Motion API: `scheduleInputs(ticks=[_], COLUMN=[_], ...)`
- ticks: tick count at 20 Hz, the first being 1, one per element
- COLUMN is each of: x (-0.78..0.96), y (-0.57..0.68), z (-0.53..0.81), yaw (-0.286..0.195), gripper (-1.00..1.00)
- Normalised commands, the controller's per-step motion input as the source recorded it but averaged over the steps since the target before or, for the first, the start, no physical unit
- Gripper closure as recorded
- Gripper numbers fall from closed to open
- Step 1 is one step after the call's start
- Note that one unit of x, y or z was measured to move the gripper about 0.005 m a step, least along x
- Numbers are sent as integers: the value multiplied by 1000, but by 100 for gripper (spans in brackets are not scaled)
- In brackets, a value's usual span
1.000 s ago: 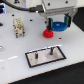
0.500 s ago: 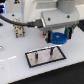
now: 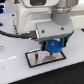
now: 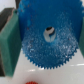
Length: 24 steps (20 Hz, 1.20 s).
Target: Insert the blue gear onto the right peg, followed by the red gear
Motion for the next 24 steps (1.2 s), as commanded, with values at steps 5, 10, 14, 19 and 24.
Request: scheduleInputs(ticks=[5, 10, 14, 19, 24], x=[185, 235, 16, 142, 258], y=[-54, -32, -46, -42, -57], z=[-63, -42, 401, 13, -58], yaw=[0, 0, 0, 0, 0], gripper=[100, 100, 100, 100, 100])
